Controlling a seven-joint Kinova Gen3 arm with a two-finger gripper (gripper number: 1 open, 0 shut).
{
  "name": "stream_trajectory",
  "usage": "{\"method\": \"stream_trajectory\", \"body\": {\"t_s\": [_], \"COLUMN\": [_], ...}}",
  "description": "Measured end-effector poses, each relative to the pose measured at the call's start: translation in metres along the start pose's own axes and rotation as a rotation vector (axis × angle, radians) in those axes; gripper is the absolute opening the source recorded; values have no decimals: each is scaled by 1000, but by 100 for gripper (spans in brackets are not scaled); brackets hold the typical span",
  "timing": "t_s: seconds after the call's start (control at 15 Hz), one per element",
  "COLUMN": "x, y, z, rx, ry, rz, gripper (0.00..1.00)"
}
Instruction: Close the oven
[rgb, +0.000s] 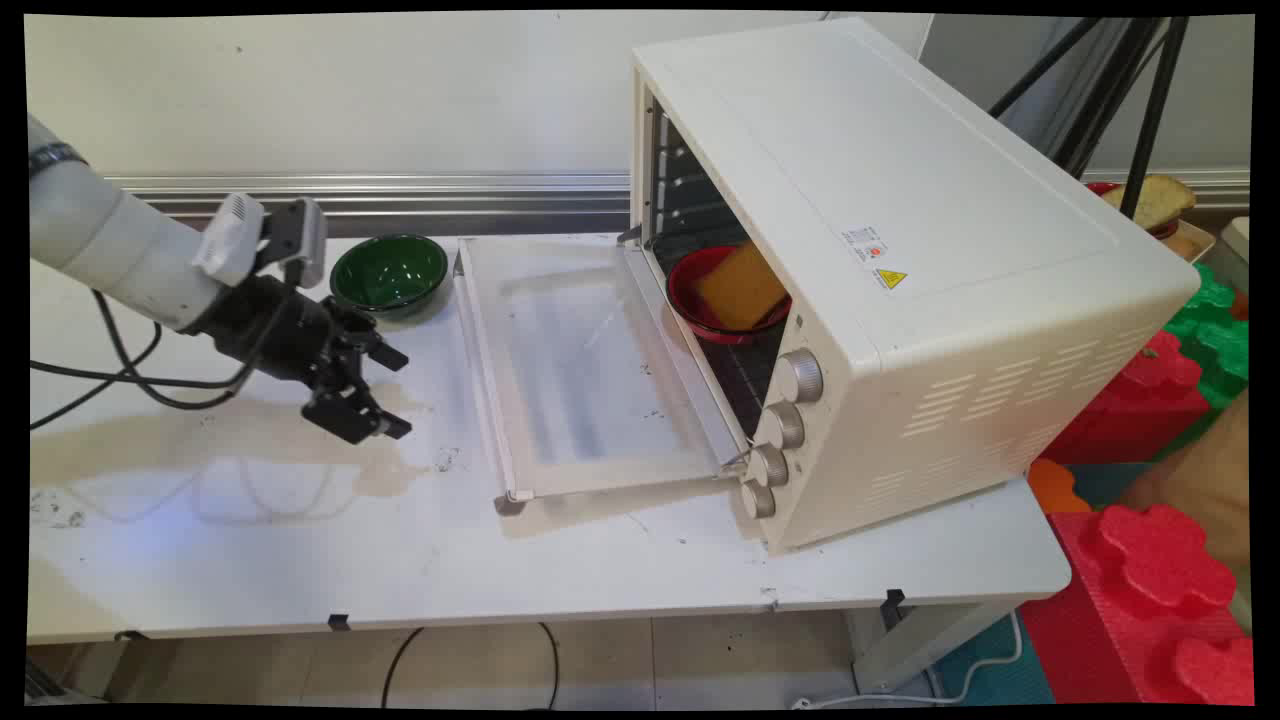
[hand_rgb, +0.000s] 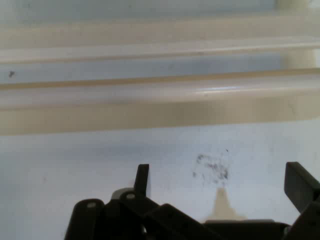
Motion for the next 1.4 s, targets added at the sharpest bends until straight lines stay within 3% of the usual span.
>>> {"method": "stream_trajectory", "body": {"t_s": [0.8,0.87,1.4], "x": [1,1,1], "y": [5,5,7], "z": [47,50,71], "rx": [43,44,60], "ry": [13,13,25], "rz": [25,27,31], "gripper": [100,0,0]}}
